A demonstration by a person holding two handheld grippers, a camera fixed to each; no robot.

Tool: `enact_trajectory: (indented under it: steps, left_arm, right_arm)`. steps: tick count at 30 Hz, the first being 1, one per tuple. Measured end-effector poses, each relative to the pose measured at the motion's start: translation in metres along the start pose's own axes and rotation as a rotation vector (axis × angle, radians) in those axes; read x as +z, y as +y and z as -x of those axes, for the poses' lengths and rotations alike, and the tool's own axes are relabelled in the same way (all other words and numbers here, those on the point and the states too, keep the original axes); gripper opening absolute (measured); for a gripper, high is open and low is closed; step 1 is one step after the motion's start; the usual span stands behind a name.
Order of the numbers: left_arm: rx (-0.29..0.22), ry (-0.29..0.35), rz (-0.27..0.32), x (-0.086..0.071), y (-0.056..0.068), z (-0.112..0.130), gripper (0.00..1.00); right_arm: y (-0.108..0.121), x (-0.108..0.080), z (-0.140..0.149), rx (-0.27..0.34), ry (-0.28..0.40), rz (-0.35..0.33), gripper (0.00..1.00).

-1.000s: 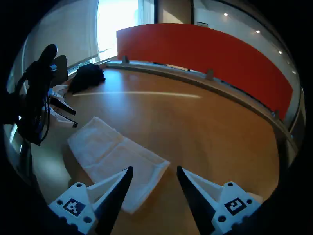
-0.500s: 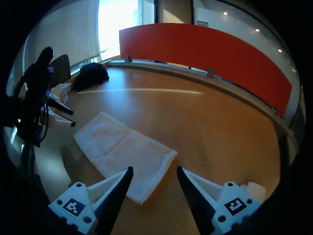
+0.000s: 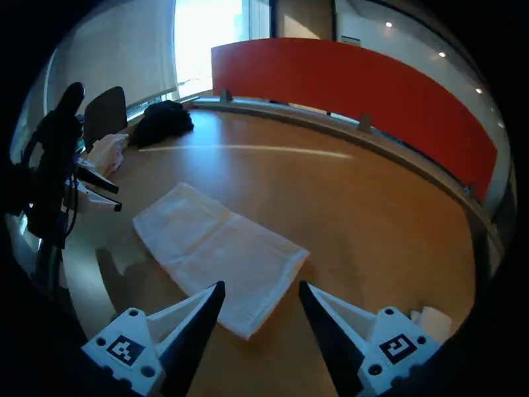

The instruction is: Fold towel

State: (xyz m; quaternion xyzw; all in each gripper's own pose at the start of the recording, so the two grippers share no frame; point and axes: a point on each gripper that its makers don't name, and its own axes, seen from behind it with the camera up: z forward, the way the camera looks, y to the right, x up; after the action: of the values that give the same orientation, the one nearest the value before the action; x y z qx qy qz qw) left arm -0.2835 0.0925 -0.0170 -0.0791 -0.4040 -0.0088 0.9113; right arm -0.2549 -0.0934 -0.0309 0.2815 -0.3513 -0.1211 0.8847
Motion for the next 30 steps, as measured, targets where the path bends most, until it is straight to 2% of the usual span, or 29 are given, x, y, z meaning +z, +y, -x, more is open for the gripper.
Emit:
enact_trajectory:
  steps: [6,17,30]
  left_arm:
    - [-0.017,0.007,-0.017,-0.010,-0.008,0.008,0.93]
    - [-0.043,0.013,-0.053,-0.029,-0.024,0.028,0.93]
    - [-0.070,0.017,-0.072,-0.042,-0.037,0.041,0.93]
  right_arm:
    - [-0.002,0.001,0.005,-0.021,-0.015,-0.021,0.86]
    - [-0.011,0.005,0.021,-0.110,-0.076,-0.085,0.86]
    - [-0.014,0.006,0.037,-0.159,-0.134,-0.114,0.86]
